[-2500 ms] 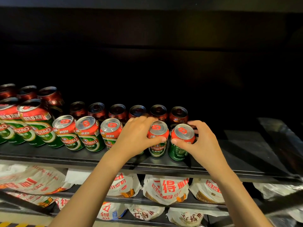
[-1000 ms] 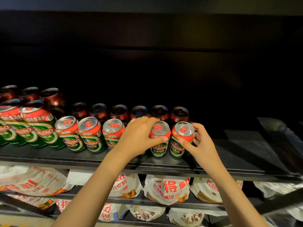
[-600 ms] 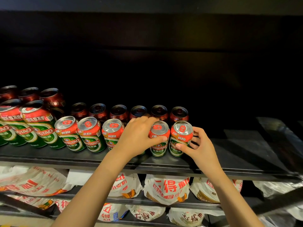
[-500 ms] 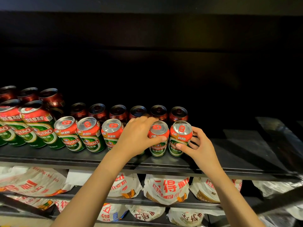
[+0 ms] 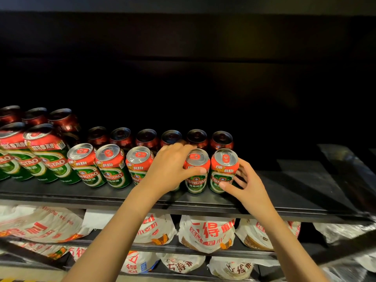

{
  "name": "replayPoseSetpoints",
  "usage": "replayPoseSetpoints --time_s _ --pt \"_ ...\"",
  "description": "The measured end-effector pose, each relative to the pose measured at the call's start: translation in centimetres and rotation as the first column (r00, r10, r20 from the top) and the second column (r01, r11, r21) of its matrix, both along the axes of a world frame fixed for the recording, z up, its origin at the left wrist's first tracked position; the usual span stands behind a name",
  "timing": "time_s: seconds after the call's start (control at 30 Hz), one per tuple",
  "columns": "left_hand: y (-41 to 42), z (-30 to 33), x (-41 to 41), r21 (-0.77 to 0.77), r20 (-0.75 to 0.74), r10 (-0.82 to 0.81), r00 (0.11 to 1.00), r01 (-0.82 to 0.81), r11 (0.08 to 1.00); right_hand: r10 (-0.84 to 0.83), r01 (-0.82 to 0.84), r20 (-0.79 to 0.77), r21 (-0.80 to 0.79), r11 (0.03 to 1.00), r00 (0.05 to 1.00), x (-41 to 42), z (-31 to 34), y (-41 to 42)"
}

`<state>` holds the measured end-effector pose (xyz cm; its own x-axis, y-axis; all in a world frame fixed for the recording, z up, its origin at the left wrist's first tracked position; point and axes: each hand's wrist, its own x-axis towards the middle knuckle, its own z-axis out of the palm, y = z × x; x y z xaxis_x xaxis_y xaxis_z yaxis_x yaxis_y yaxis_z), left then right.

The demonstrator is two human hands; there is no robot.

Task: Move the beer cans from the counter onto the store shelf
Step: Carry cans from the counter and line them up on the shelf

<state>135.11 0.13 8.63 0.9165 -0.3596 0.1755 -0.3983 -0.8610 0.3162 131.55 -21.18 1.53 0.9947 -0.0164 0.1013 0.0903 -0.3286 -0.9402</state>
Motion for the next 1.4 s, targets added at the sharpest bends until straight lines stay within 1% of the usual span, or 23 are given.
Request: replayPoseSetpoints --time_s 0.1,0.17,0.4,0.67,0.77,0.83,0.9,1.0,1.1,1.17,1.27,1.33,1.4 --pt "-0.1 0.3 -0.2 0.011 -0.004 0.008 1.000 -0.008 1.000 -0.071 0.071 -0.004 -0.013 0.997 0.997 0.0 -0.5 0.7" --pt "-0.2 0.4 -0.4 0.020 0.002 0.014 1.000 -0.014 1.000 -0.089 0.089 0.008 -0.027 0.996 0.996 0.0 -0.7 0.9" --pt "-0.2 0.7 -0.5 0.008 -0.030 0.021 0.999 -0.021 1.000 -0.046 0.045 -0.018 -0.035 0.998 0.999 -0.1 -0.6 0.7" --pt "-0.1 1.0 -0.8 -0.004 0.005 0.000 1.000 0.000 1.000 -0.052 0.050 -0.024 -0.090 0.995 0.998 -0.5 -0.2 1.0" --pt "-0.2 1.1 -0.8 0.097 0.098 -0.022 0.995 0.012 0.995 -0.038 0.030 -0.047 -0.150 0.988 0.998 -0.9 0.0 1.2" --pt "-0.2 1.3 -1.0 0.127 0.130 -0.031 0.991 0.015 0.992 -0.035 0.022 -0.067 -0.189 0.982 0.997 -1.5 0.2 1.3" --pt "0.1 1.6 -1.6 0.126 0.151 -0.049 0.987 0.030 0.992 -0.062 0.048 -0.053 -0.242 0.969 0.997 -2.2 0.7 1.2" --pt "1.1 2.2 -3.3 0.084 0.181 -0.086 0.980 0.072 0.994 -0.167 0.146 -0.035 -0.336 0.931 0.985 -3.8 1.7 0.7" --pt "1.9 2.6 -5.4 0.056 0.188 -0.163 0.969 0.155 0.986 -0.230 0.202 -0.018 -0.418 0.886 0.973 -6.3 2.6 0.0" --pt "1.7 2.6 -7.0 0.029 0.141 -0.236 0.961 0.234 0.972 -0.275 0.228 -0.041 -0.451 0.863 0.961 -8.6 2.8 -0.2" --pt "0.1 1.6 -8.7 -0.023 0.015 -0.351 0.936 0.351 0.936 -0.344 0.282 -0.046 -0.474 0.834 0.938 -13.0 2.5 -0.4" --pt "-1.9 0.4 -9.9 -0.049 -0.055 -0.429 0.901 0.427 0.903 -0.385 0.314 -0.049 -0.489 0.814 0.921 -16.4 1.9 -0.7" --pt "-4.4 -0.7 -11.8 -0.088 -0.147 -0.502 0.852 0.494 0.865 -0.459 0.362 -0.084 -0.497 0.789 0.884 -20.4 1.4 -1.1"
